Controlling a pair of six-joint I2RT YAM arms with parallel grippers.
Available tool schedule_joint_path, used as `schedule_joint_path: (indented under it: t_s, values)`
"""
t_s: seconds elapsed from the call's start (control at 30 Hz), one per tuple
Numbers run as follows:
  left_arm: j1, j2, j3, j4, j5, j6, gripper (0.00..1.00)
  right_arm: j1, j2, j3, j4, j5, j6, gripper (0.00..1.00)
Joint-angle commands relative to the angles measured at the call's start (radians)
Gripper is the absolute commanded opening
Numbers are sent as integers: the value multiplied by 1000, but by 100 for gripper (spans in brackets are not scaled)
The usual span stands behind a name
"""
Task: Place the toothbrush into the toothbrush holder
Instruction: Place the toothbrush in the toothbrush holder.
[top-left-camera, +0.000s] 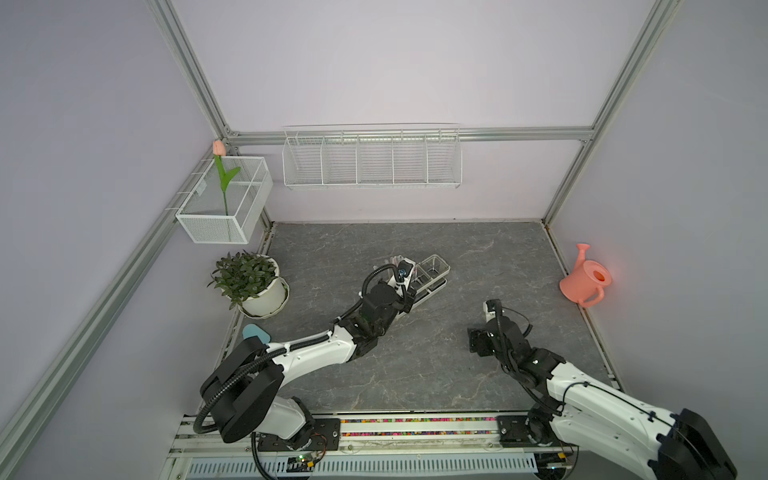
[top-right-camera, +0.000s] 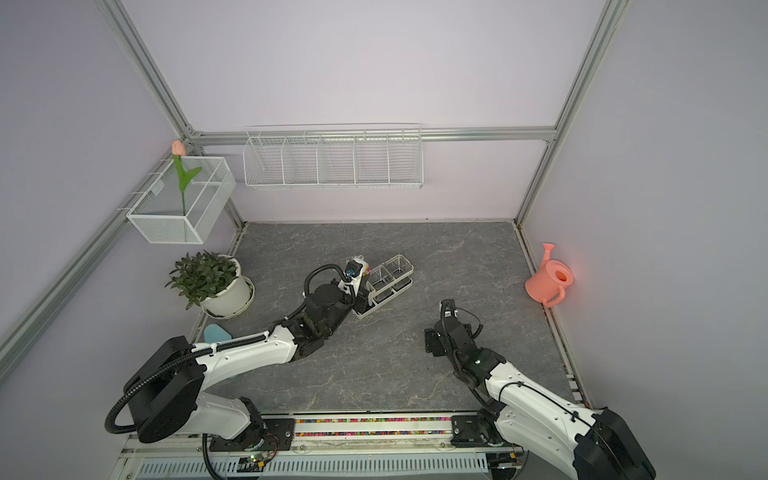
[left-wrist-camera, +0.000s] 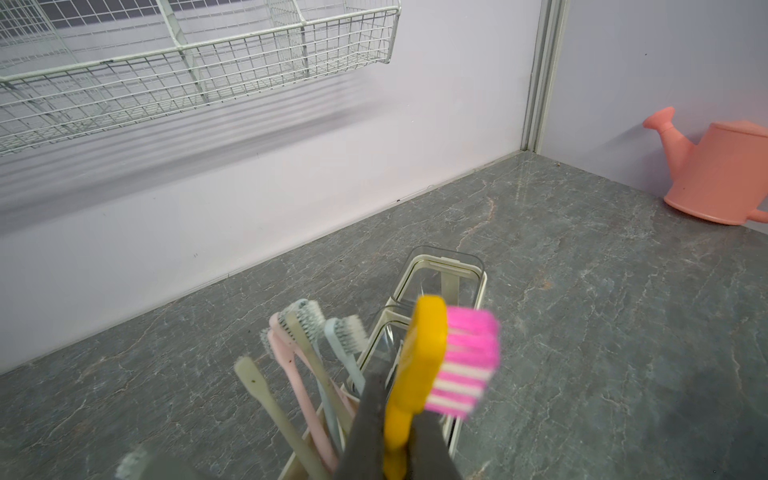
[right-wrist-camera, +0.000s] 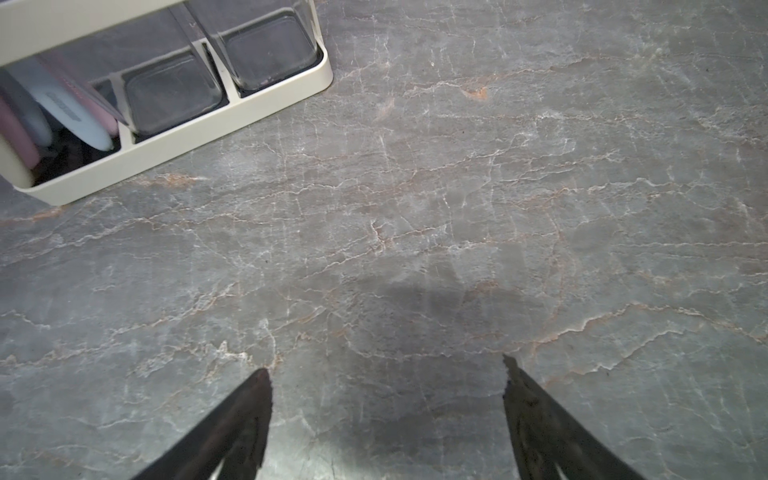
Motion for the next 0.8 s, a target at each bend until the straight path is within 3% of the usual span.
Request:
schedule_joint_path:
  t_s: [0.0,0.77]
  values:
    - [11,22,-11,53,-18,1,1,-9,-10,10,8,-6,-14,89]
    - [17,112,-62,181,-41,-56,1,-21,-18,6,7,-16,-8,89]
